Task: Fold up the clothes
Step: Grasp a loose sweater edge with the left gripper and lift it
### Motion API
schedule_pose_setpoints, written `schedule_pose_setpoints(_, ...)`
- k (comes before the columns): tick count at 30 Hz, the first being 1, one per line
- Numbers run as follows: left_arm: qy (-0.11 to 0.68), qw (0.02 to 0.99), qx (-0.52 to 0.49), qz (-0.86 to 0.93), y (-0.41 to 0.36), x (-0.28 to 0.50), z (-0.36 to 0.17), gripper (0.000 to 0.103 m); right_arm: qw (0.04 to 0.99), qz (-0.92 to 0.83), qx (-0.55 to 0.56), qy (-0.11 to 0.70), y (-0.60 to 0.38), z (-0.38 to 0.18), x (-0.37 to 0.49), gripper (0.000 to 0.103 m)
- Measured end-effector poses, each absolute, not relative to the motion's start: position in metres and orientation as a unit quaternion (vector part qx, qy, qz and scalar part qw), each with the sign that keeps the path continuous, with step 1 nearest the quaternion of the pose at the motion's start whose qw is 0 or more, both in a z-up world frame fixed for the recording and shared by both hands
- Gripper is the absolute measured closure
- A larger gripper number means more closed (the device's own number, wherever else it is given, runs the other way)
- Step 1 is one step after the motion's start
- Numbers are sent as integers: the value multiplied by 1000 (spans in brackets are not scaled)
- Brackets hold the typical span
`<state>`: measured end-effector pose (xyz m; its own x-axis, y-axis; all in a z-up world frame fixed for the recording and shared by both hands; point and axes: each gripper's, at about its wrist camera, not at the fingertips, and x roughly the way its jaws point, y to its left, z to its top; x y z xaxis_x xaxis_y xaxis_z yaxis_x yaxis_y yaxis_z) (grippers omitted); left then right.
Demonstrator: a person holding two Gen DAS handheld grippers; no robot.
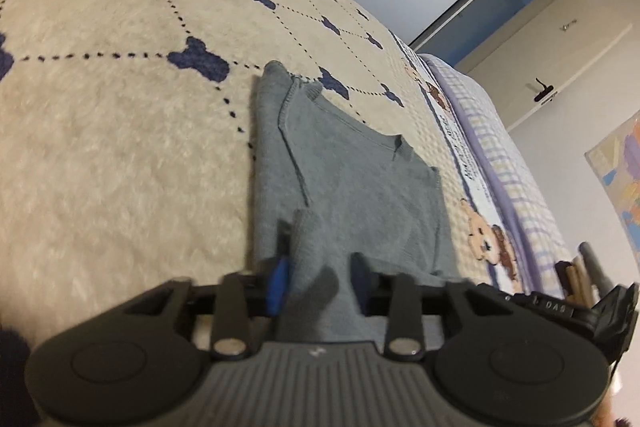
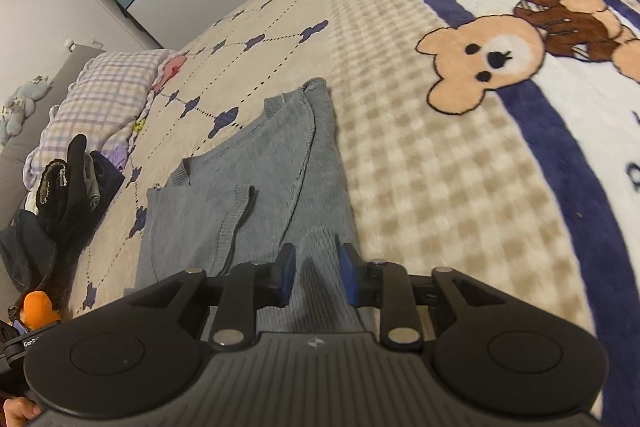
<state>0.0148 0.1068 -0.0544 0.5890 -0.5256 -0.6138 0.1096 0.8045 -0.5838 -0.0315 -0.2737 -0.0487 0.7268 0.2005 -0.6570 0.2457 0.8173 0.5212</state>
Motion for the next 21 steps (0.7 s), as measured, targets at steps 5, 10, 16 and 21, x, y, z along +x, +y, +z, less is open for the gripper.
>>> schedule_pose_setpoints(5,415,855,-251,-184,112,18,-56,93,877,-11,299,375,-275,-58,-26,94)
schedule_pose_setpoints(10,409,852,-269,-185,124,37,-47,68,878,1,305,369,-284,-44,-19,85)
schedule_pose_setpoints(16,412,837,-311,-179,138,79,-45,68,866,13,343,364,-301,-32,1,76)
schedule_pose_setpoints(21,411,854,-268,-174,129,125,-49,54,858,11,365,361,-312,-39,13,75)
